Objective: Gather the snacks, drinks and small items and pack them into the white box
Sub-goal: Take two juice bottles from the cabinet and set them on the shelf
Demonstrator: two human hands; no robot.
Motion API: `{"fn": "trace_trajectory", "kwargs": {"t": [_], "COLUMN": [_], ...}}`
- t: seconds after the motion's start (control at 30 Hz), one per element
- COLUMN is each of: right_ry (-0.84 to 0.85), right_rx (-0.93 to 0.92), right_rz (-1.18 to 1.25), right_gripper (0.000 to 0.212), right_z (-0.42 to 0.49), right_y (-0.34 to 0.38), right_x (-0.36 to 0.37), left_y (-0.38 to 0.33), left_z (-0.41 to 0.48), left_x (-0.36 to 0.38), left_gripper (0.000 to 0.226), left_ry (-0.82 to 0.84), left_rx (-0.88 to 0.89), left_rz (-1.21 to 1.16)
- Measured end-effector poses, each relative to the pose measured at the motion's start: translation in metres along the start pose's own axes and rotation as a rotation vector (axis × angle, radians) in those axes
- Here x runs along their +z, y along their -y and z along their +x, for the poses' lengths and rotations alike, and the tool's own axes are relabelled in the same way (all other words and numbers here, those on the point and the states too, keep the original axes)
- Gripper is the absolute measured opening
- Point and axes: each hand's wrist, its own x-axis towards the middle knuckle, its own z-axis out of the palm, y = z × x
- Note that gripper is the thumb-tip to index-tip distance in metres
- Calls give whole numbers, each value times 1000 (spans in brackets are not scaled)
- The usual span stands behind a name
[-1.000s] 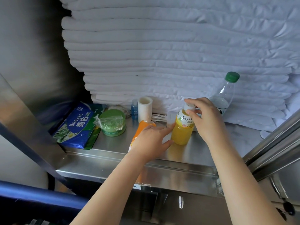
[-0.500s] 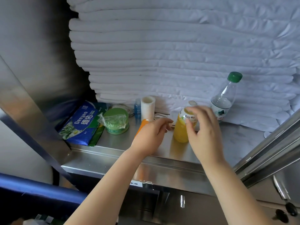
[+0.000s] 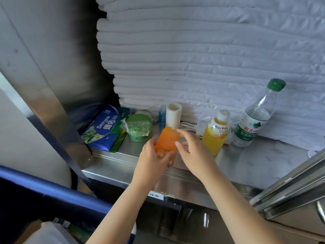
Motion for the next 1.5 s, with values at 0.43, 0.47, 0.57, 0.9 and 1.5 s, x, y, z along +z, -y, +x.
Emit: {"fn": "trace_trajectory", "kwargs": {"t": [0.43, 0.47, 0.57, 0.9, 1.5], "right_ry": [26, 21, 20, 114, -78], "right_rx": [-276, -281, -224, 0, -218], "right_rz": [-160, -138, -46, 101, -66], "right_gripper": [68, 68, 66, 50, 24], "right_z": [0, 0, 1, 0, 34], "right_y": [-13, -12, -6, -8, 51], "right_x": [3, 2, -2, -3, -59], "left_y": [-10, -17, -35, -19, 22], "left_z": [-15, -15, -9, 12, 13], "left_x": [-27, -30, -37, -15, 18], "left_gripper": [69, 63, 48, 61, 68], "left_ry": [-45, -77, -139, -4, 89], "left_rx": [97, 128, 182, 267, 175], "left_rz": [60, 22, -58, 76, 38]}}
